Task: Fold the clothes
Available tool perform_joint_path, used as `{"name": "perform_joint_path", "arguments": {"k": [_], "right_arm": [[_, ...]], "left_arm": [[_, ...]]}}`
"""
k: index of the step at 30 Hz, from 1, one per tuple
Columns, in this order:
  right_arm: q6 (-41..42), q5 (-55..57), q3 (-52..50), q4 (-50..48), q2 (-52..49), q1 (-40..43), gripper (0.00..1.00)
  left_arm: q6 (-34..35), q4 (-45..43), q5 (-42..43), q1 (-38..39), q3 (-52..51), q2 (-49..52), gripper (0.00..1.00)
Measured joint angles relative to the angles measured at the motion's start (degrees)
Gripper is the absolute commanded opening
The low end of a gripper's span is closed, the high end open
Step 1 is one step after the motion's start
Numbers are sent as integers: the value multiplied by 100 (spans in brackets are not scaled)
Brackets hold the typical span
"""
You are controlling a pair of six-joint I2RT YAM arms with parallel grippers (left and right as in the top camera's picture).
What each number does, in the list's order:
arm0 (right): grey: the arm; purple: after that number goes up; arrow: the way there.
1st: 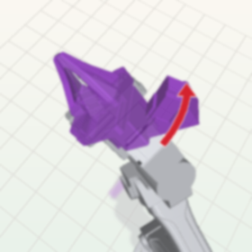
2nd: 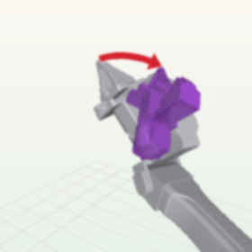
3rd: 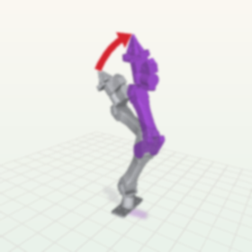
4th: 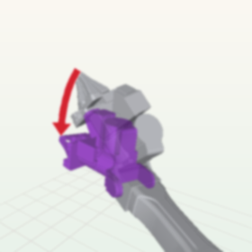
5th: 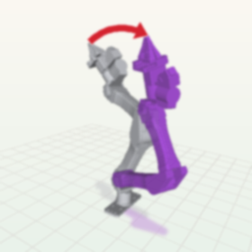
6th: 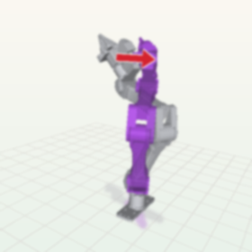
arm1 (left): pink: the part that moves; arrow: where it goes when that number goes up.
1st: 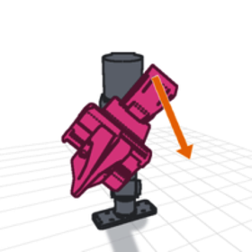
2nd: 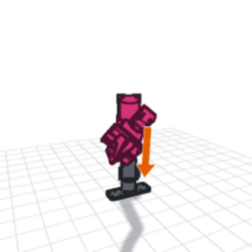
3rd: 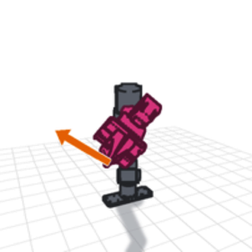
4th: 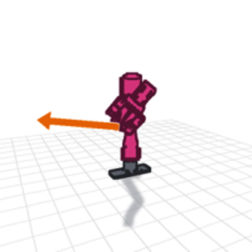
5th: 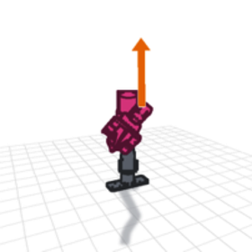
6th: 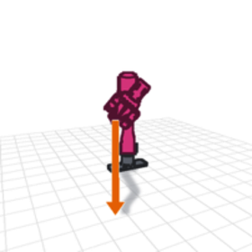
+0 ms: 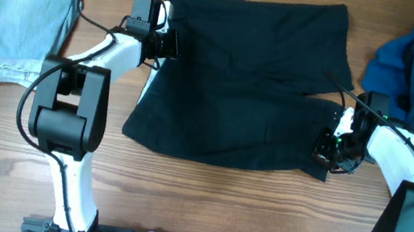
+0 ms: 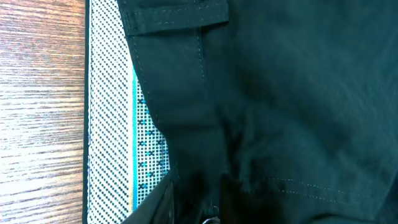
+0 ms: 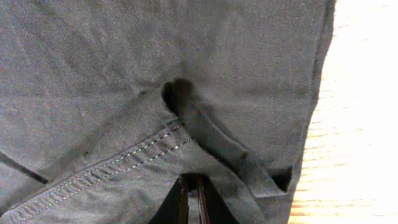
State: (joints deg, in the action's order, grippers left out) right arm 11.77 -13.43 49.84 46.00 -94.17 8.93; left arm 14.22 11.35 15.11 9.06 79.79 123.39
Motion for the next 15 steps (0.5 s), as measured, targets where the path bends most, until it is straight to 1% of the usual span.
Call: {"name": "perform_joint_path", "arguments": {"k": [9,13,15], "right_arm": [[4,-4,0,-433,0,0,4],[2,-2,0,-431,0,0,4],[2,-4,0,-407,0,0,4]], "left_arm": [[0,-37,-72,0,0,-111,4],[0,181,-481,11,0,-385,4],[2,448,-940,35,0,-407,4]]}}
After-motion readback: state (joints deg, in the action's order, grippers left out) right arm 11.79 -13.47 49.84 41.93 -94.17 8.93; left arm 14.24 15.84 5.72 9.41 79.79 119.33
